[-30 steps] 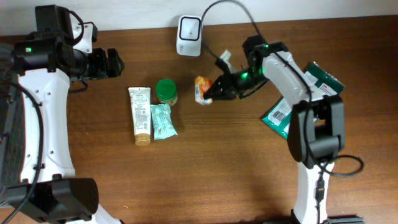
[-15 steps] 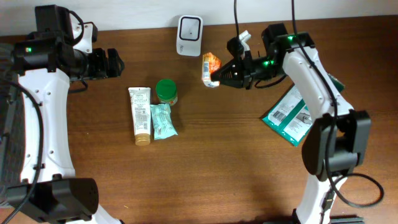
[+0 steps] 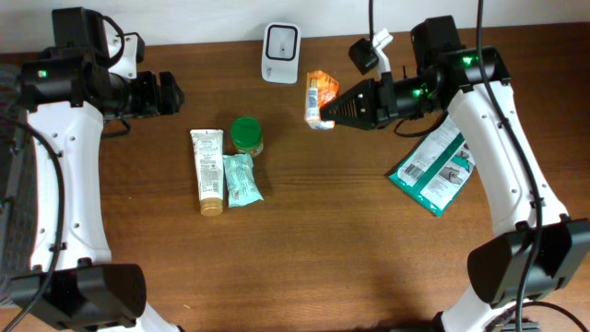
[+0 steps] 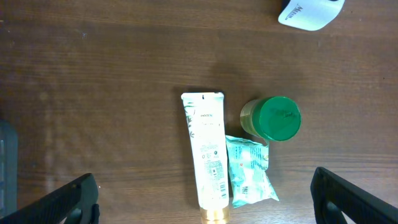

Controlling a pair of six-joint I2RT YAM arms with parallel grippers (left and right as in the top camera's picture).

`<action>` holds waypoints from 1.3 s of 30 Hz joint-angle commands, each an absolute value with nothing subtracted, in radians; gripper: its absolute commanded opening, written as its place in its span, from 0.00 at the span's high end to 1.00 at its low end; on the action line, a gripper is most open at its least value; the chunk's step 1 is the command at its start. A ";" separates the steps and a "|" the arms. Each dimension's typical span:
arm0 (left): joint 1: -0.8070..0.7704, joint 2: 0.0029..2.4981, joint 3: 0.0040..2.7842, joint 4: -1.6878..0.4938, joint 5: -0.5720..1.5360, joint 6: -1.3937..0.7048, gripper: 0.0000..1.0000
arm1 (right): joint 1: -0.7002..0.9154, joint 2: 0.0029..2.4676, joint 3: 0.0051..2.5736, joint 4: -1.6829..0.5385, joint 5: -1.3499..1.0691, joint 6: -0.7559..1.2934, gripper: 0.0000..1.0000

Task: Scan the item barcode
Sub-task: 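Lift the orange box and hold it over the scanner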

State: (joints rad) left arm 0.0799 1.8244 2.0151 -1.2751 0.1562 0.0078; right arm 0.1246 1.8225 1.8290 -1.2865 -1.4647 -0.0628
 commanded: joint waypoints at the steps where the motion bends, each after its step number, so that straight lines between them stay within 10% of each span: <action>1: 0.084 1.820 2.030 -1.273 0.156 0.020 0.01 | 0.152 1.808 1.846 -1.287 -1.341 -0.073 0.96; 9: 0.084 1.820 2.030 -1.273 0.156 0.020 0.01 | 0.248 1.822 1.905 -1.074 -0.635 0.228 0.96; 20: 0.084 1.820 2.030 -1.273 0.156 0.020 0.01 | 0.411 2.162 2.429 -0.945 0.124 0.063 0.96; 39: 0.084 1.820 2.030 -1.273 0.156 0.020 0.01 | 0.439 2.546 2.429 -0.418 0.319 -0.522 0.96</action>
